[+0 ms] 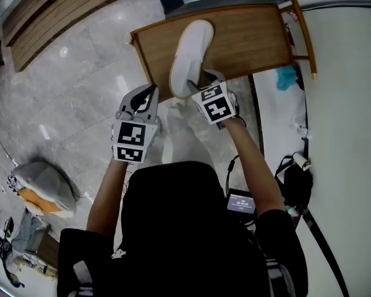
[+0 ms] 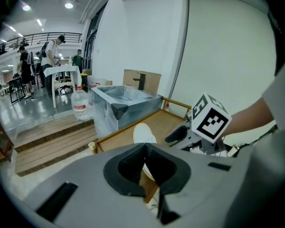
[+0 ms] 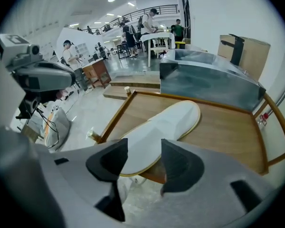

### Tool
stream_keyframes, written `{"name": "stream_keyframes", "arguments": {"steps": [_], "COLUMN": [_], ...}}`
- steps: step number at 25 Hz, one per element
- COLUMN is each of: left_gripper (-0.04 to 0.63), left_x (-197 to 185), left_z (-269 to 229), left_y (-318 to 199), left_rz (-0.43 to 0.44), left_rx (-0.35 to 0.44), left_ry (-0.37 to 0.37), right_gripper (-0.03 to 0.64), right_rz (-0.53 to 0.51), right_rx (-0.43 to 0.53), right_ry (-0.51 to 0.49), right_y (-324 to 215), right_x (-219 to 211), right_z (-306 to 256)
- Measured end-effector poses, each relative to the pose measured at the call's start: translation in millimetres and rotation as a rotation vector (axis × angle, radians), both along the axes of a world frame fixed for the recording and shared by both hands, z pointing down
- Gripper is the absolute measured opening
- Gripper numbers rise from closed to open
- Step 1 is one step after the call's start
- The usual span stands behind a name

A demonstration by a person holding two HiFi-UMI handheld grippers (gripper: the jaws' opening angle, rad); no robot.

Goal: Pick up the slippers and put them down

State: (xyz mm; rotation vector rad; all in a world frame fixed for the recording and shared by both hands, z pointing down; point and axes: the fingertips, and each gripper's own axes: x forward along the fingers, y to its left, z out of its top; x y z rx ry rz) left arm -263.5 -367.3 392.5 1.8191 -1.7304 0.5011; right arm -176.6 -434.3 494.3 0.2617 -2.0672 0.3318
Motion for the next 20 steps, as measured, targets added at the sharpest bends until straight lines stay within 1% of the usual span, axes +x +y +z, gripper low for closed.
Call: {"name": "stream_keyframes", "arguments": {"steps": [7, 11, 16, 20], "left_gripper": [0.005, 0.005, 0.005, 0.005], "left_x": [-8.4, -11.4, -12.4, -12.9], "left_z": [14.1, 21.5, 28.2, 31.1], "left_y": [-2.1, -1.8, 0.2, 0.5], "left_rz": [-0.027, -0.041, -0.054, -0.059], "left_rx": [-0.022, -0.034, -0.044, -0.042], "left_ry": [-0.002, 0.001, 0.007, 0.003], "right_gripper": [0.231, 0.249, 0.249, 0.247], "right_rz": [-0.037, -0.032, -0.010, 0.010], "right_rx": [-0.015, -0.019, -0.020, -0.030], "right_ry": [0.027, 0.052, 0.102, 0.119], "right_y": [-7.9, -11.2, -13.0, -13.1], "right_x": [-18.3, -27.3, -29.1, -30.0], "right_z": [18.9, 29.9, 44.5, 53.6]}}
